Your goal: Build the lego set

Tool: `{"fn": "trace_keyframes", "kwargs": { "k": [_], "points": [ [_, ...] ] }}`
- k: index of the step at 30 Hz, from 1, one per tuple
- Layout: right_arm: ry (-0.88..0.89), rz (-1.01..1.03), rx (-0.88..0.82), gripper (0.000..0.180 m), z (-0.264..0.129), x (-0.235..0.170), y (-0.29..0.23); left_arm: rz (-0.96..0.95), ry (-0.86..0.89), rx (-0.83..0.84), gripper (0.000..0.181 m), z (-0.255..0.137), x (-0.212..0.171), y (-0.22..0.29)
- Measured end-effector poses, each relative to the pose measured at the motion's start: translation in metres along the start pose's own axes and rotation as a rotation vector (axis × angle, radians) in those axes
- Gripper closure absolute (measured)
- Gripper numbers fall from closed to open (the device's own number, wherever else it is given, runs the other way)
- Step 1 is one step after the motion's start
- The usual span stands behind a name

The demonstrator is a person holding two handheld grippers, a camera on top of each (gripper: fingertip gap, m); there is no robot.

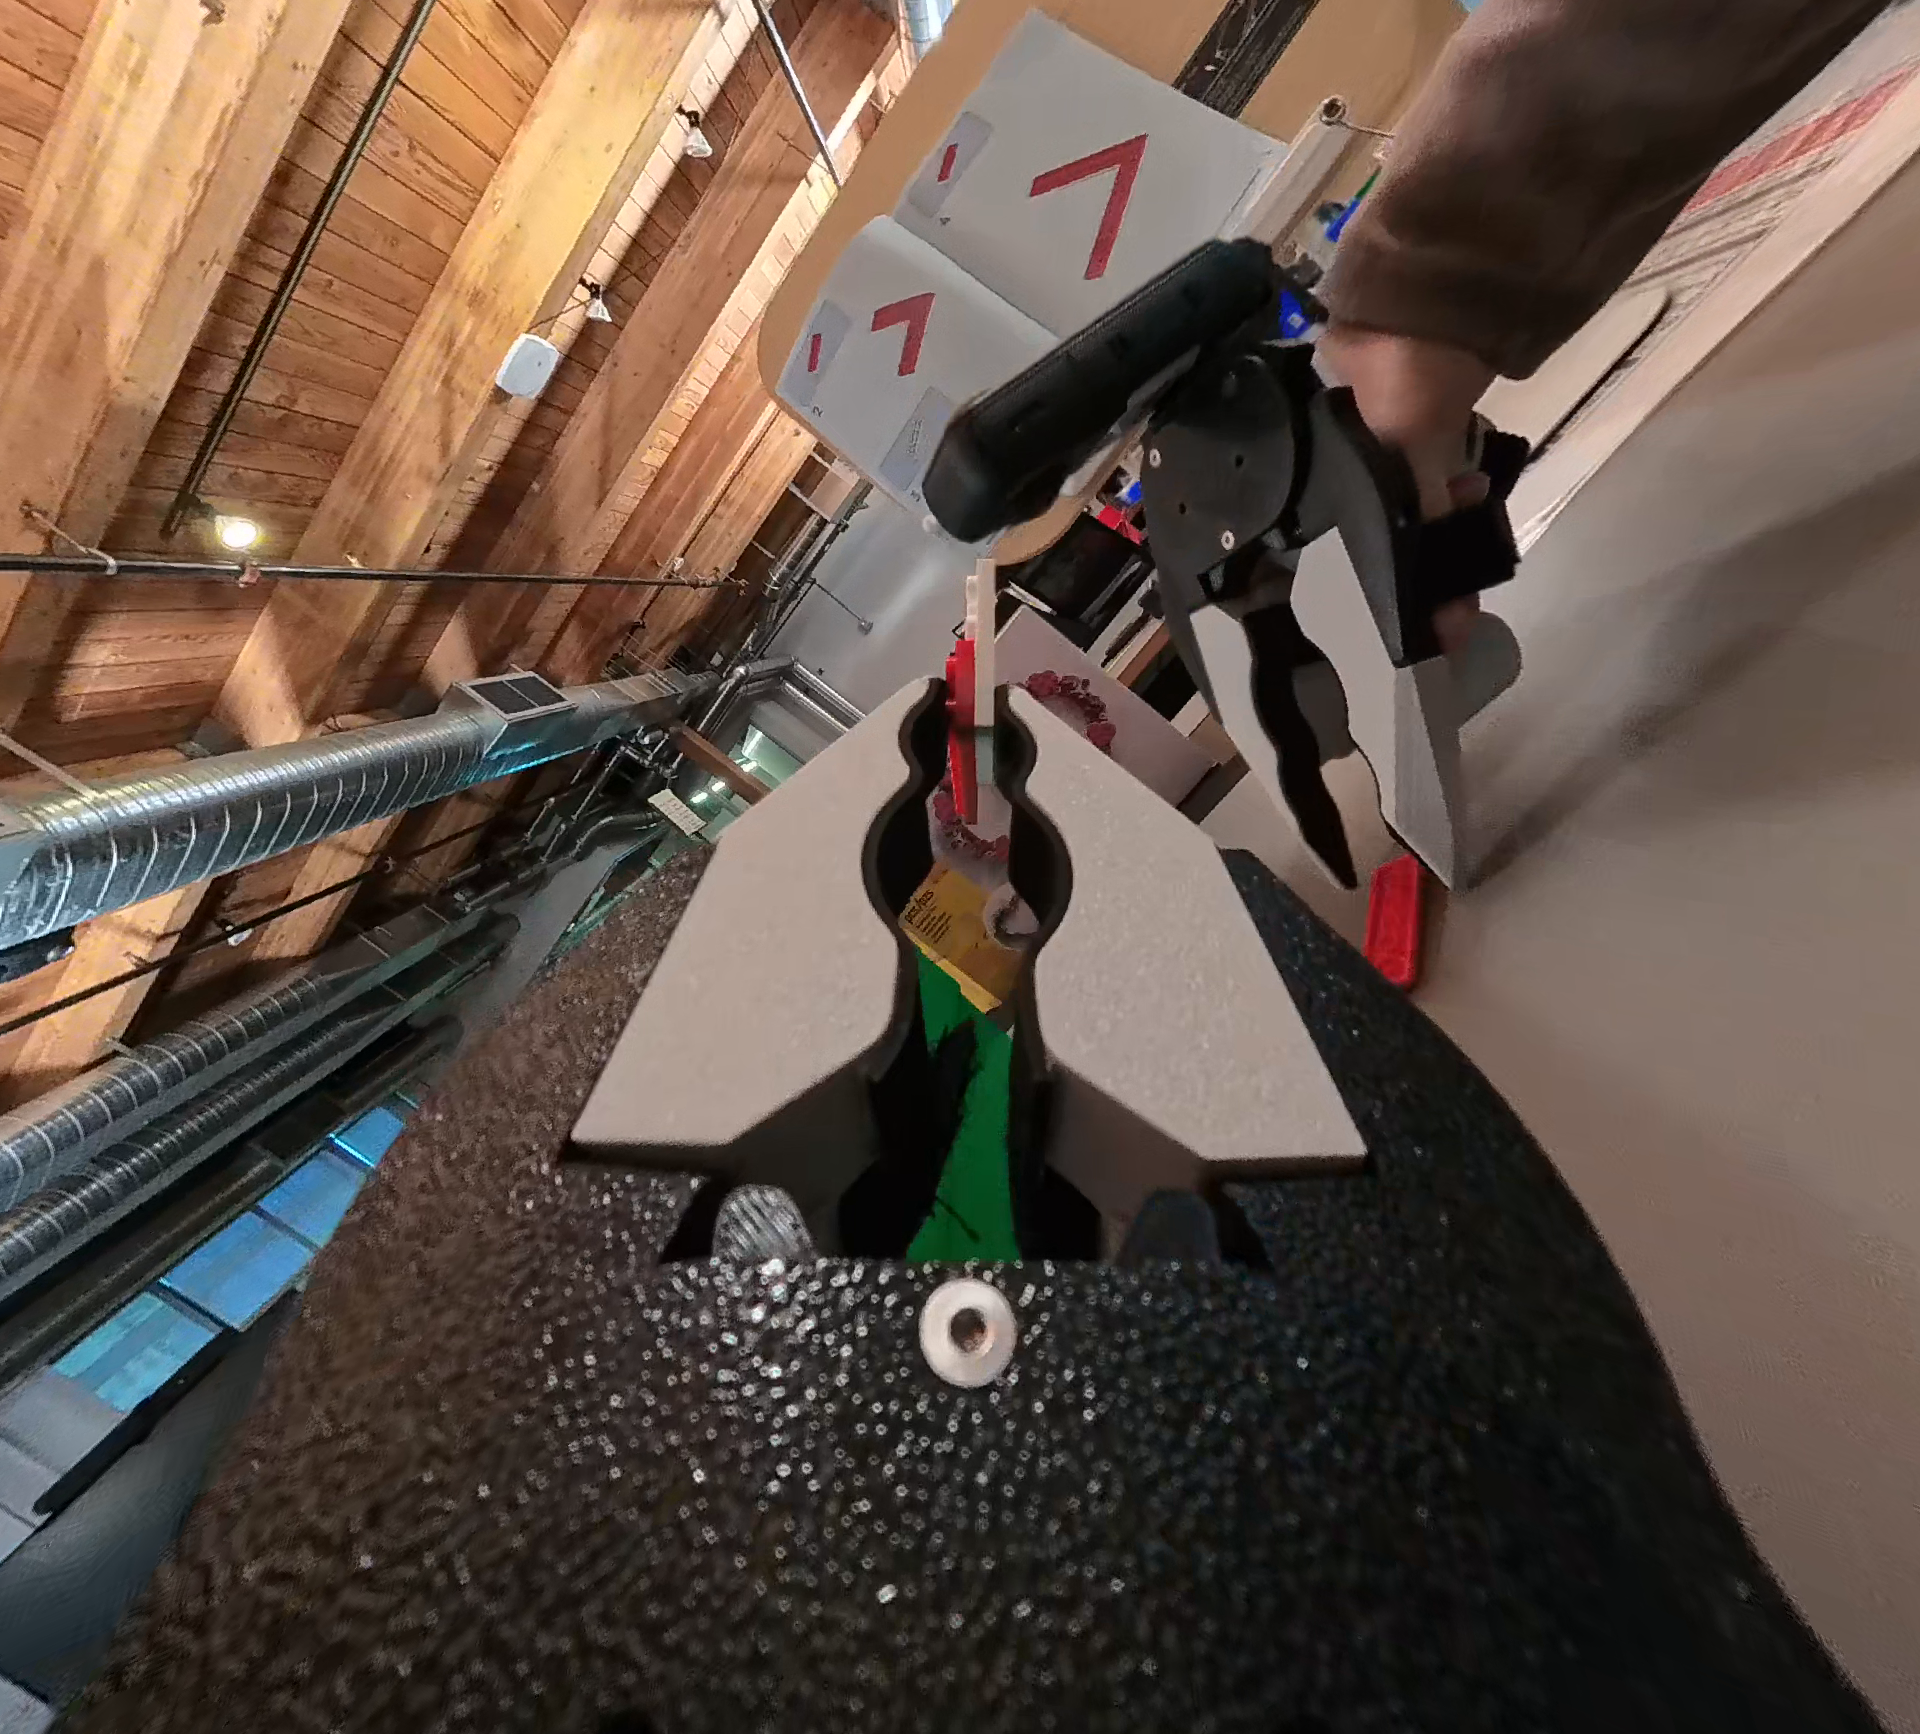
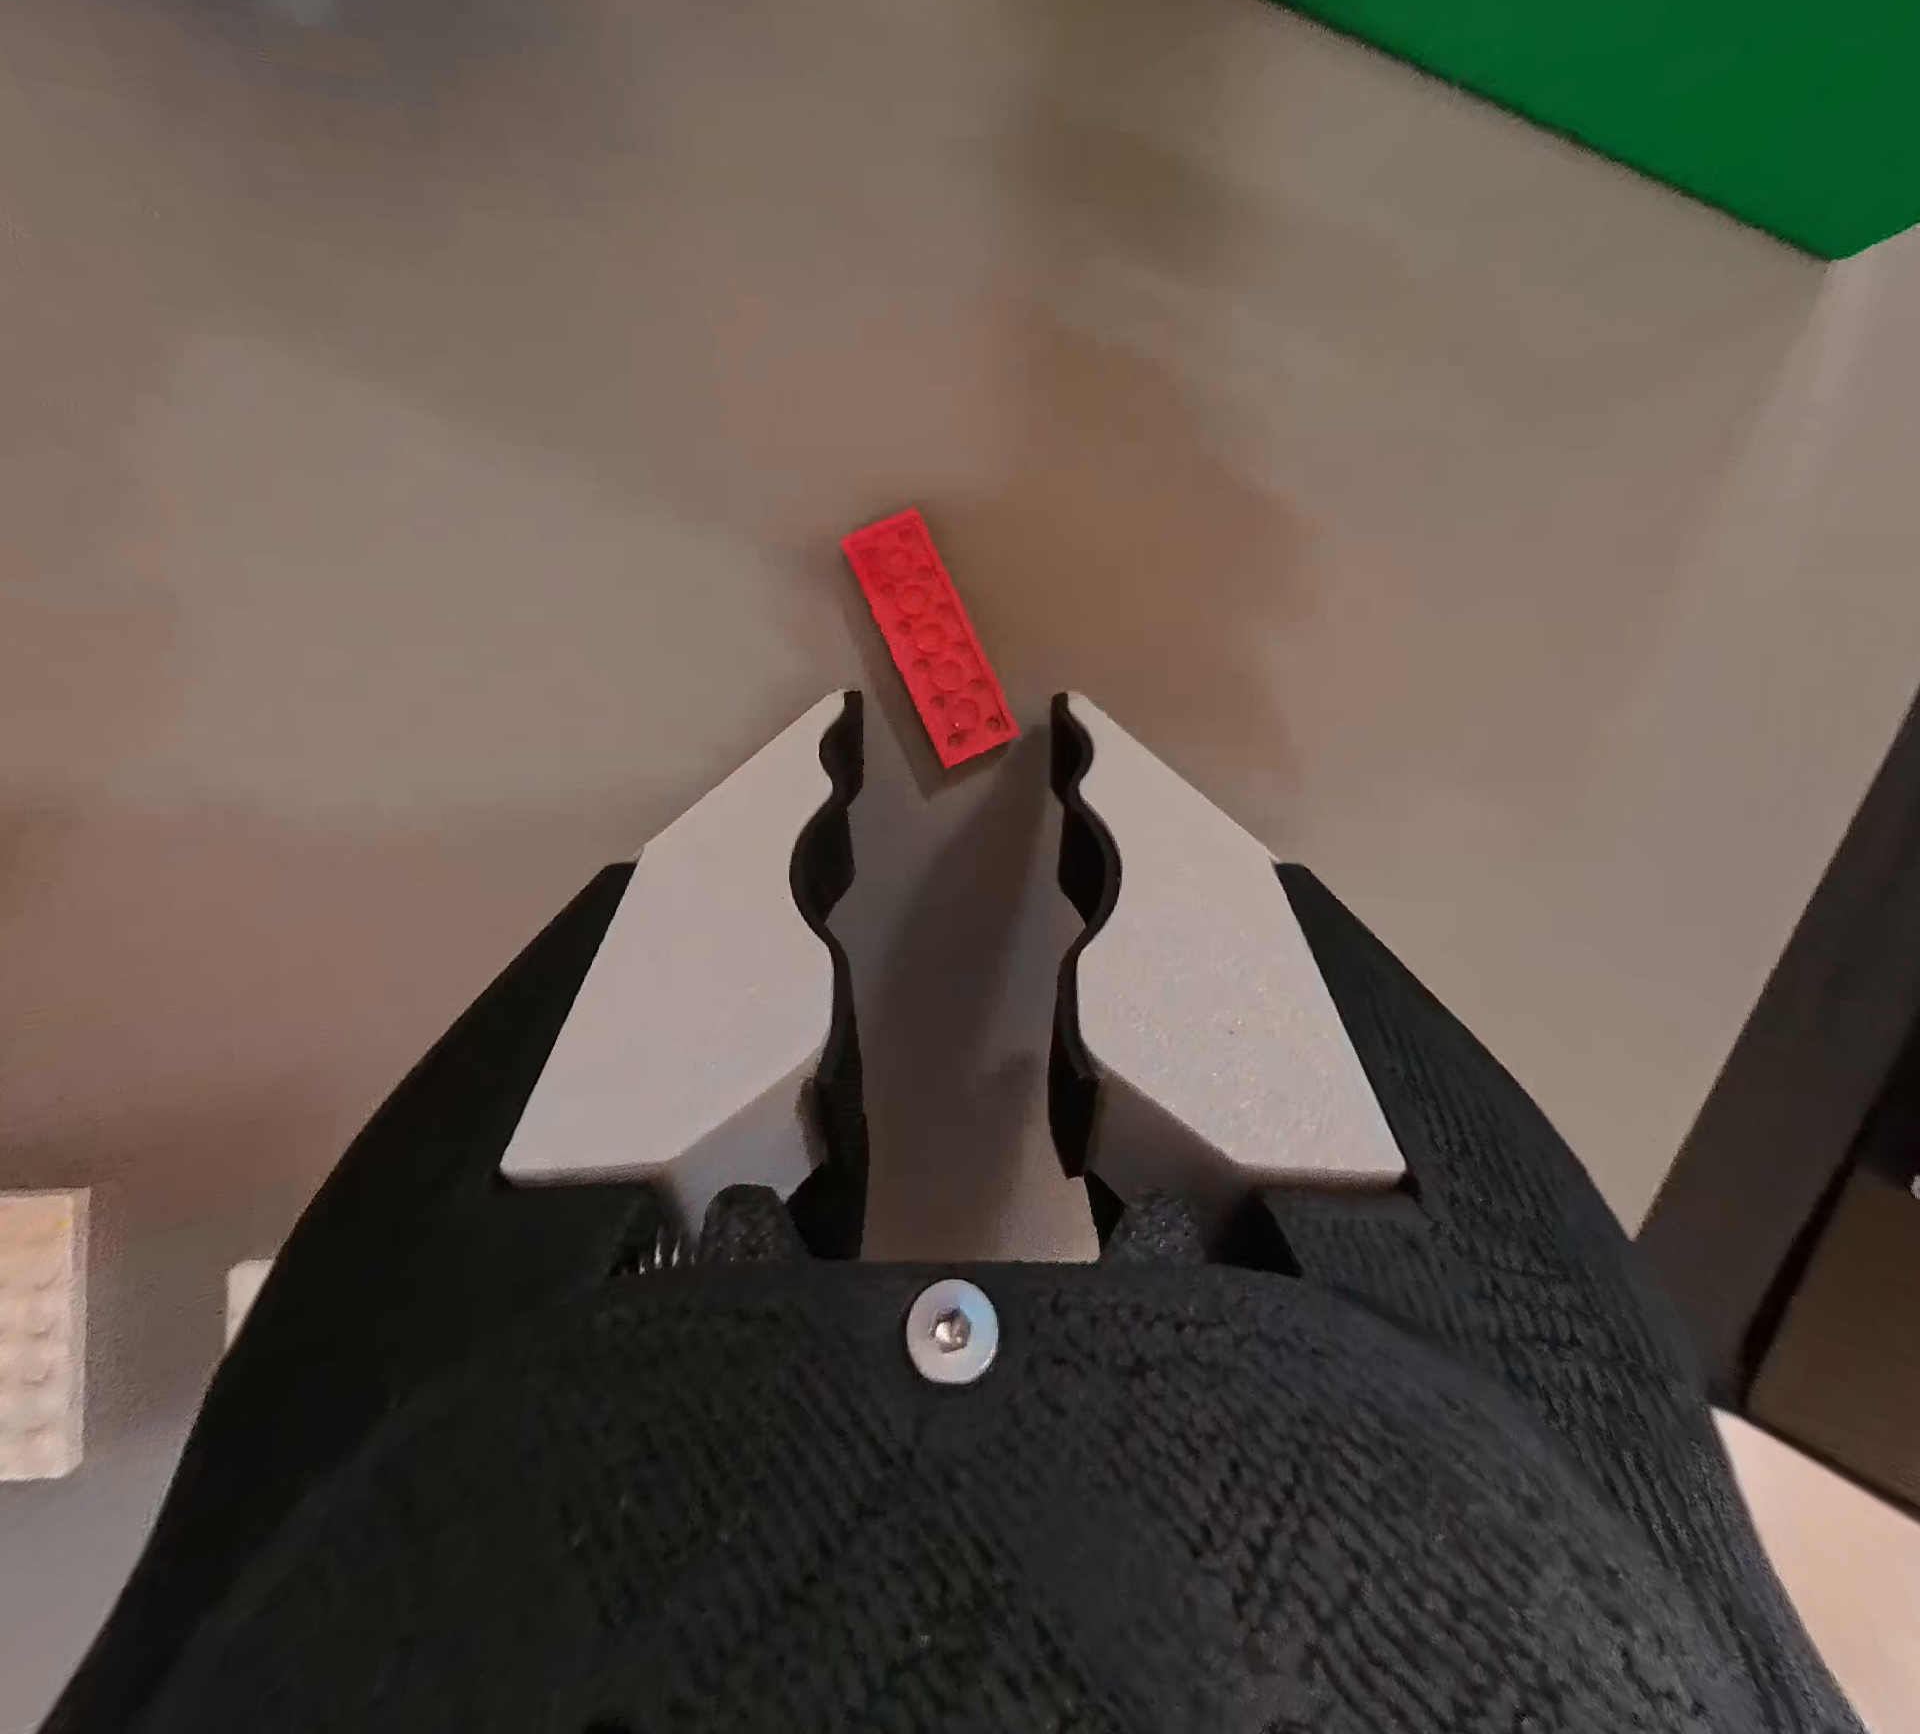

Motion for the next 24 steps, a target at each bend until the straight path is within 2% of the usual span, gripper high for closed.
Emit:
{"fn": "trace_keyframes", "kwargs": {
  "k": [7,11,15,19,24],
  "points": [
    [-0.010,-0.017,0.029,0.164,0.002,-0.001,0.001,-0.014,-0.013,-0.002,0.174,0.000,-0.002,-0.002],
    [-0.034,-0.087,-0.016,0.165,-0.001,-0.002,-0.006,-0.020,-0.015,-0.011,0.174,0.001,-0.003,-0.001],
    [-0.026,-0.197,-0.176,0.165,-0.020,0.003,-0.023,-0.042,-0.009,-0.061,0.174,0.001,-0.003,0.002],
    [-0.023,-0.397,-0.430,0.166,-0.059,0.020,-0.057,-0.095,0.019,-0.166,0.175,0.003,0.002,0.009],
    [-0.150,-0.619,-0.655,0.166,-0.093,0.028,-0.117,-0.112,0.030,-0.266,0.174,0.004,0.008,0.021]
  ]
}}
Point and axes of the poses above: each gripper's, where its closed fingertips meet, z out along the fingers, x out of its top, y = z × x across the jaws, the point moved 7 cm from there along -z, back along the fingers, and after that the axes turned 12 degrees about y, right-handed, at the moved point
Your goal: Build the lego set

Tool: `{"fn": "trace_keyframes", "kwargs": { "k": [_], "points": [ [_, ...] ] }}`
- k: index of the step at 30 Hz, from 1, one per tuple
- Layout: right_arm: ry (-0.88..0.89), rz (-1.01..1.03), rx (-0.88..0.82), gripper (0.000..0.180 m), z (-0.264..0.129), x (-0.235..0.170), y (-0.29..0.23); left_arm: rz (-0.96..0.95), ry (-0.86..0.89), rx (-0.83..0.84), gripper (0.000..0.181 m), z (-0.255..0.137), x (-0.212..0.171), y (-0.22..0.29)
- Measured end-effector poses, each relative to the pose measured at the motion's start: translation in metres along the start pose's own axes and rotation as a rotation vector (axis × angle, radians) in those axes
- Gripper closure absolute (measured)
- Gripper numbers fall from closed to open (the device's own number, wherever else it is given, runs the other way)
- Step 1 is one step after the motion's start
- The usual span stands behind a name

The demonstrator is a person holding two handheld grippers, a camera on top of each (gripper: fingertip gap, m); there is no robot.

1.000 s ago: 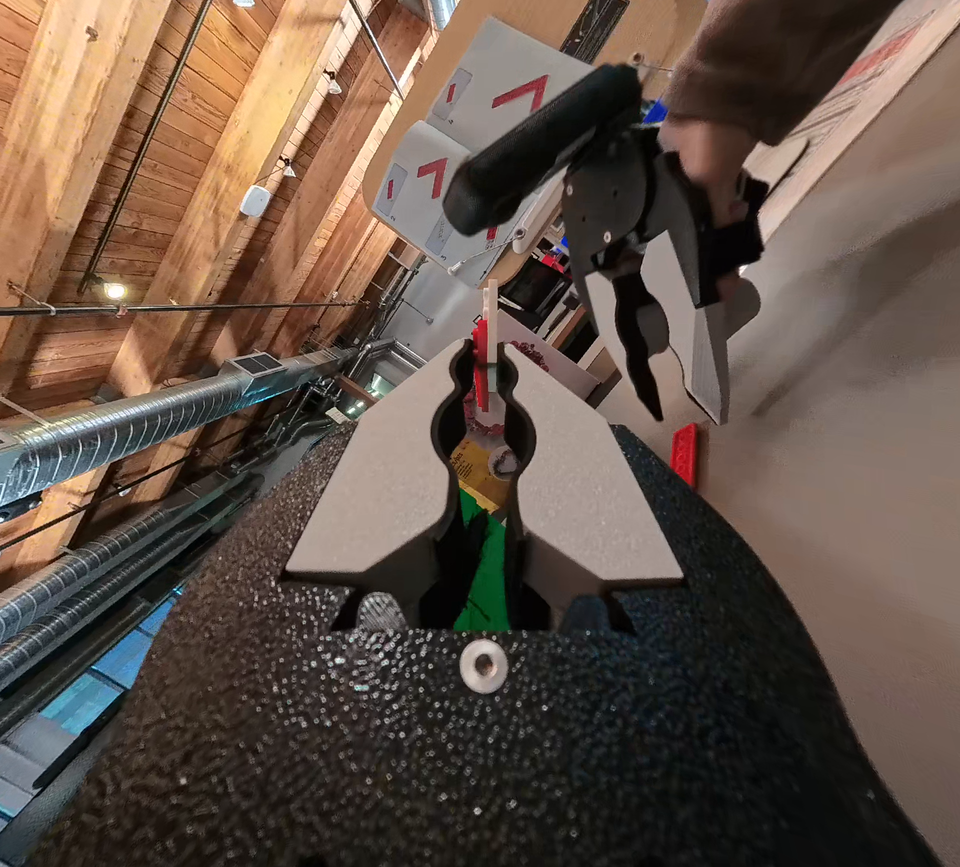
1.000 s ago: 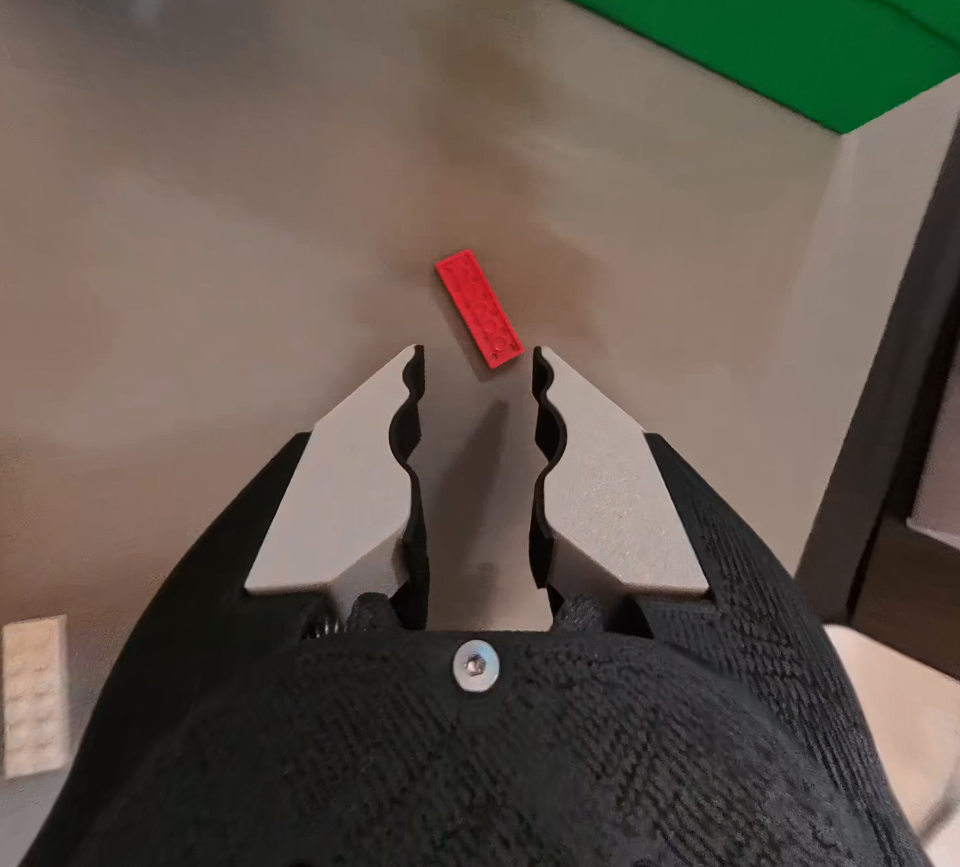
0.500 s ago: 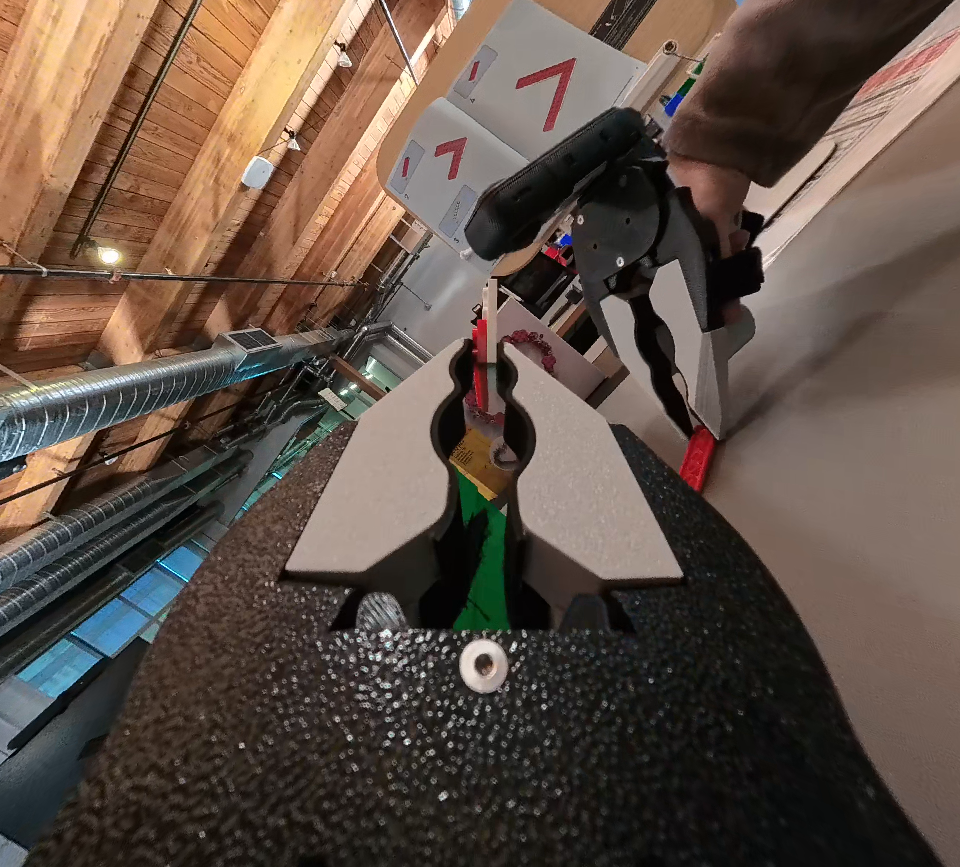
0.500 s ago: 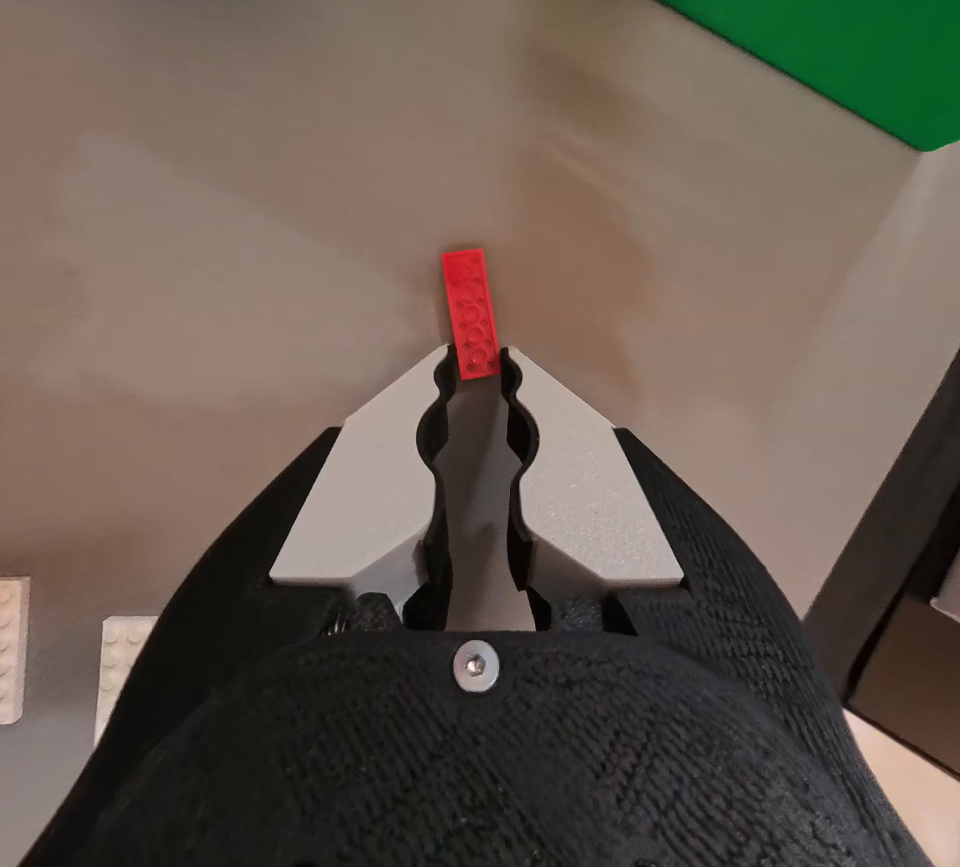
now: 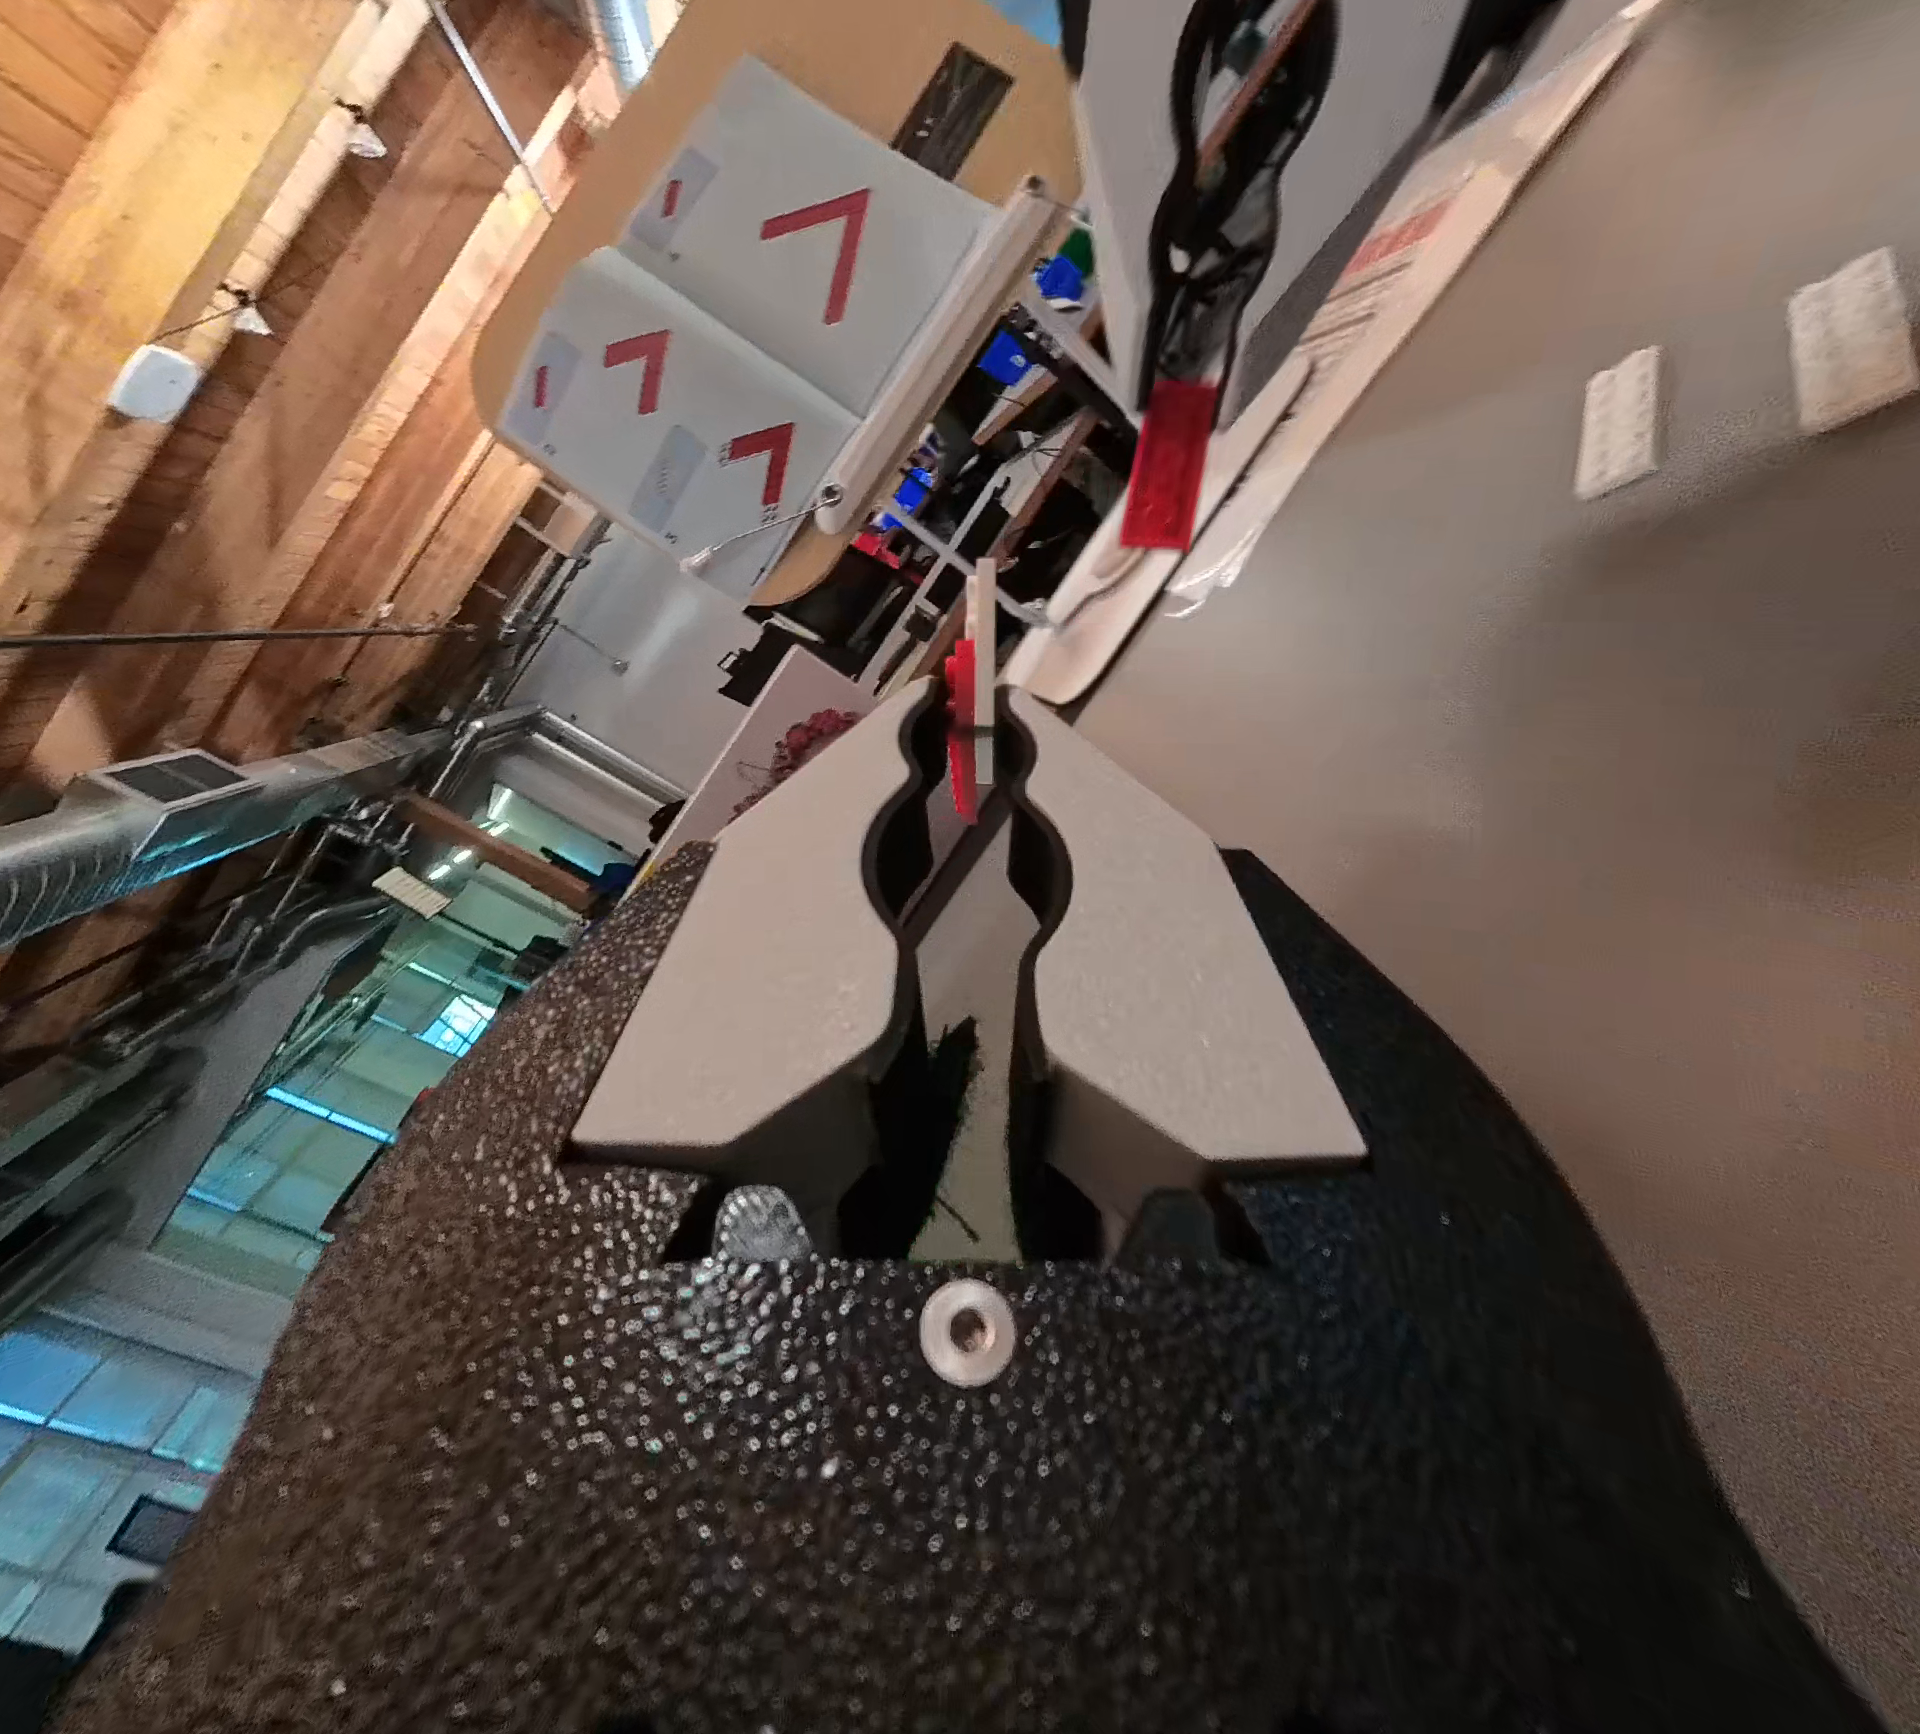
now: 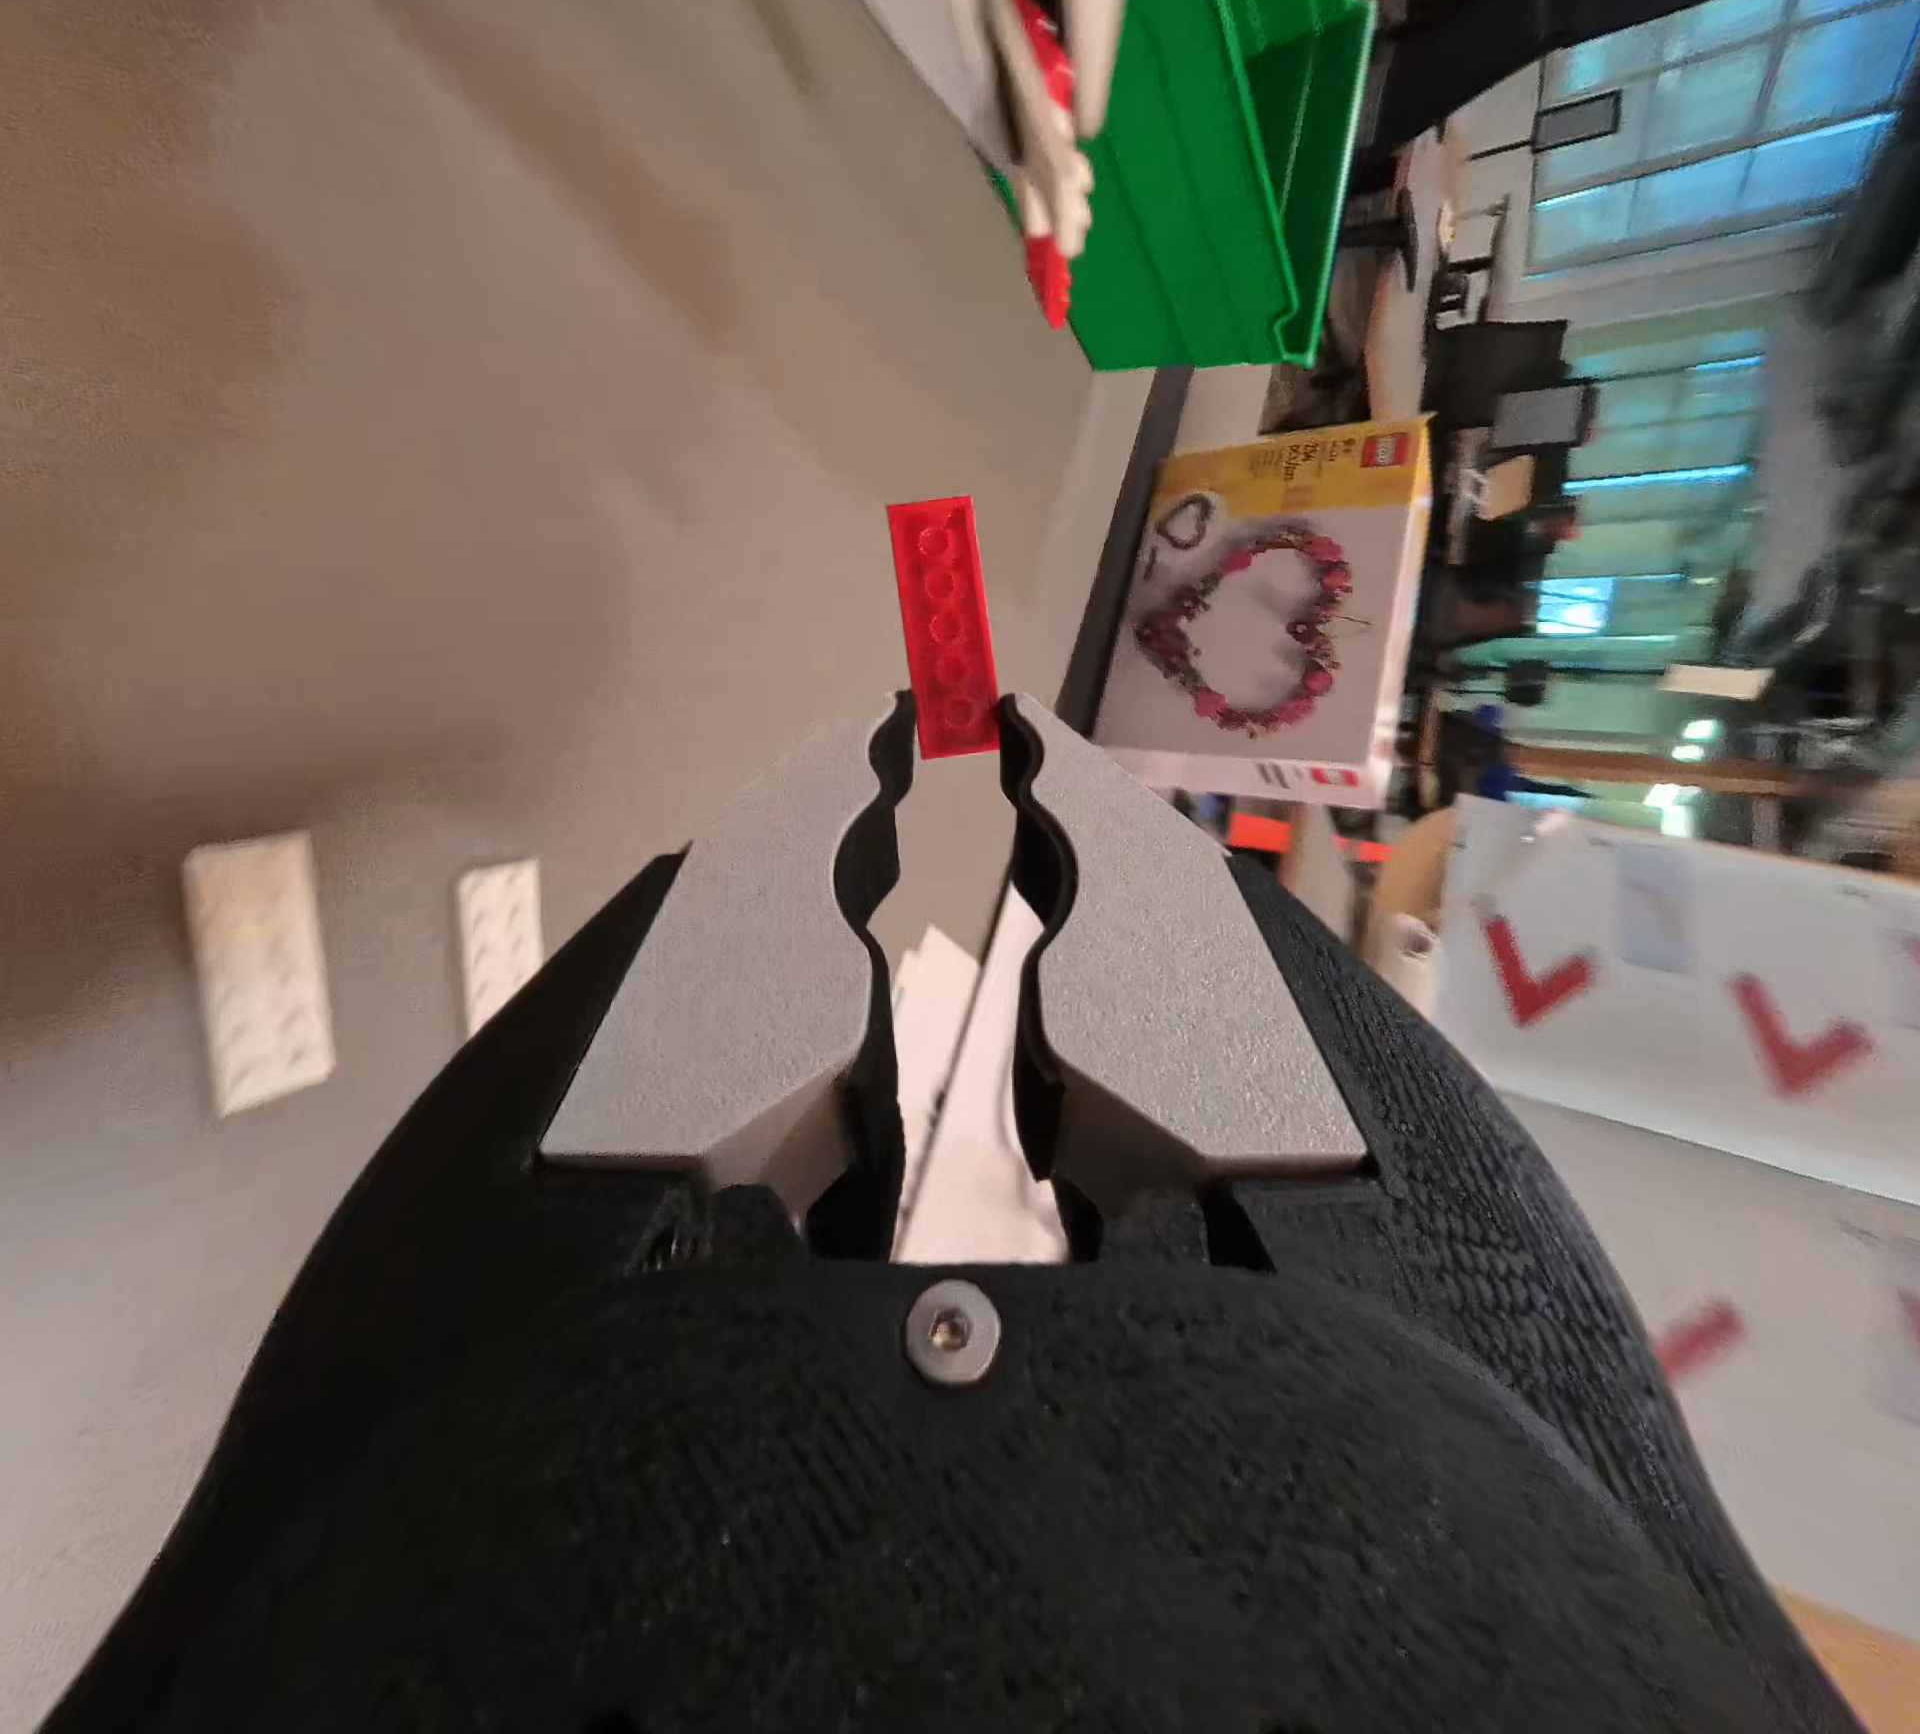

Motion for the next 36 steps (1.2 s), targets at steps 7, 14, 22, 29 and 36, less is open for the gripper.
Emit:
{"fn": "trace_keyframes", "kwargs": {
  "k": [7,14,22,29,36],
  "points": [
    [-0.416,-0.631,0.218,0.166,-0.055,0.026,-0.068,0.033,0.010,-0.092,0.175,0.005,0.007,0.017],
    [-0.633,-1.042,0.485,0.165,-0.089,0.025,-0.117,0.022,0.029,-0.095,0.175,0.004,0.012,0.017],
    [-0.681,-1.101,0.593,0.165,-0.099,0.025,-0.150,0.024,0.045,-0.102,0.174,0.003,0.017,0.018],
    [-0.642,-1.090,0.656,0.165,-0.109,0.047,-0.170,0.021,0.068,-0.101,0.175,0.002,0.024,0.018],
    [-0.548,-1.147,0.767,0.178,-0.102,0.057,-0.193,0.025,0.074,-0.109,0.175,0.001,0.026,0.019]
  ]
}}
Point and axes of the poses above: each gripper's, where its closed fingertips meet, z out along the fingers, x out of its top, y = z × x across the jaws, the point moved 7 cm from there along -z, back along the fingers, and after that the axes turned 12 degrees about y, right-handed, at the moved point
